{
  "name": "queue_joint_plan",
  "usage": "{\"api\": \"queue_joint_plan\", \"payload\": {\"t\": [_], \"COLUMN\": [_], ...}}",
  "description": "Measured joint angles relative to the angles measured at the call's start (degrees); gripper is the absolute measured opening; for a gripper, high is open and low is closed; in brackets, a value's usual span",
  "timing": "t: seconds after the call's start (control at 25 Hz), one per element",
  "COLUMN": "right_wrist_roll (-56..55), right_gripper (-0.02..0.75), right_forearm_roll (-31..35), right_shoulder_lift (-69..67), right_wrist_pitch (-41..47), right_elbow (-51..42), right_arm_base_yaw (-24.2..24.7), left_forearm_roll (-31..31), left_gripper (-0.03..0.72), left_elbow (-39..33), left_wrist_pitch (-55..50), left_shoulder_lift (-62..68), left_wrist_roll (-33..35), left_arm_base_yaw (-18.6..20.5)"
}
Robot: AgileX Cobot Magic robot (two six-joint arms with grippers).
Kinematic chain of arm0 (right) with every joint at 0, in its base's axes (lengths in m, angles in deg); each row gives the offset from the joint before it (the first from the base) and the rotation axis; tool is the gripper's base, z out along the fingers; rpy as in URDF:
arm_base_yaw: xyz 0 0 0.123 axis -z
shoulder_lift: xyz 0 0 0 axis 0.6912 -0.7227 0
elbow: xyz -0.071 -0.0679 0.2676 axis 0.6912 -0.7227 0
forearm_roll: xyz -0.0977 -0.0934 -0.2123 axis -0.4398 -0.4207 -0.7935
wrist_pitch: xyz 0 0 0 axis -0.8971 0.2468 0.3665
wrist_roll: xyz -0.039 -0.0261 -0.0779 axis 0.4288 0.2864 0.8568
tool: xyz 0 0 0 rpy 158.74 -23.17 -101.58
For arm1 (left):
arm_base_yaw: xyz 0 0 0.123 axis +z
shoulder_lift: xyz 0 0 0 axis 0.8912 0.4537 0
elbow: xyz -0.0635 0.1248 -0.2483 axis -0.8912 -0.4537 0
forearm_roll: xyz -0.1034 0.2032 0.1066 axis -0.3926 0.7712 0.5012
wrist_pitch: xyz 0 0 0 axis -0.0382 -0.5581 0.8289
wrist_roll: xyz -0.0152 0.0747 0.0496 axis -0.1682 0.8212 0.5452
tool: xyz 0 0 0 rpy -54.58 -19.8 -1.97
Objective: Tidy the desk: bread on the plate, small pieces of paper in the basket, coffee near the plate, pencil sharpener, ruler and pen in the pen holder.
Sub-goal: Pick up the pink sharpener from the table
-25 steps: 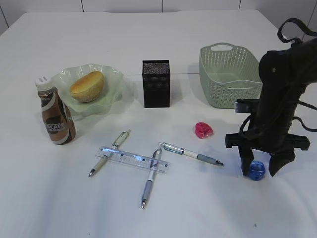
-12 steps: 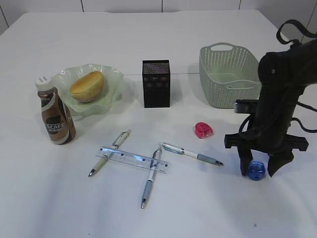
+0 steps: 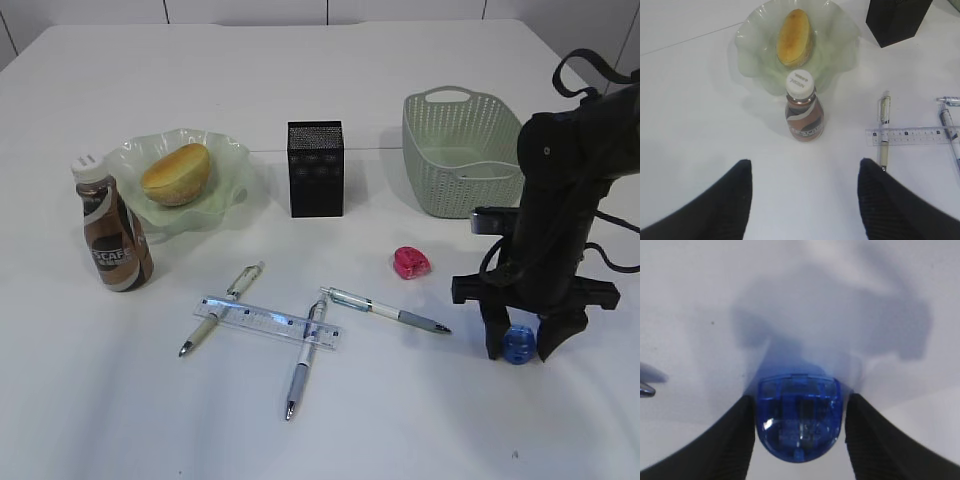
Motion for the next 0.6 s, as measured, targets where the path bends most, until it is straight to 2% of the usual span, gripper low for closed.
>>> {"api": "queue_joint_plan", "payload": {"t": [0.2,0.44,0.6], "right_wrist_roll": [0.0,0.0,1.7], "right_gripper": [0.344,0.333,0.333], "right_forearm_roll": [0.0,0.0,0.0], "right_shoulder_lift": [0.0,0.0,-0.1], "right_wrist_pitch": [-0.4,0.4,5.9], "right_elbow": [0.1,0.1,2.2], "right_arm_base_yaw": [0.0,0.0,0.0], "left_forearm_roll": [0.0,0.0,0.0], "left_gripper": [0.466,0.466,0.466], "left_elbow": [0.0,0.0,0.0], "left_wrist_pitch": [0.0,0.0,0.0], "left_shoulder_lift": [0.0,0.0,0.0], "left_wrist_roll": [0.0,0.0,0.0], "left_arm_base_yaw": [0.0,0.0,0.0]}}
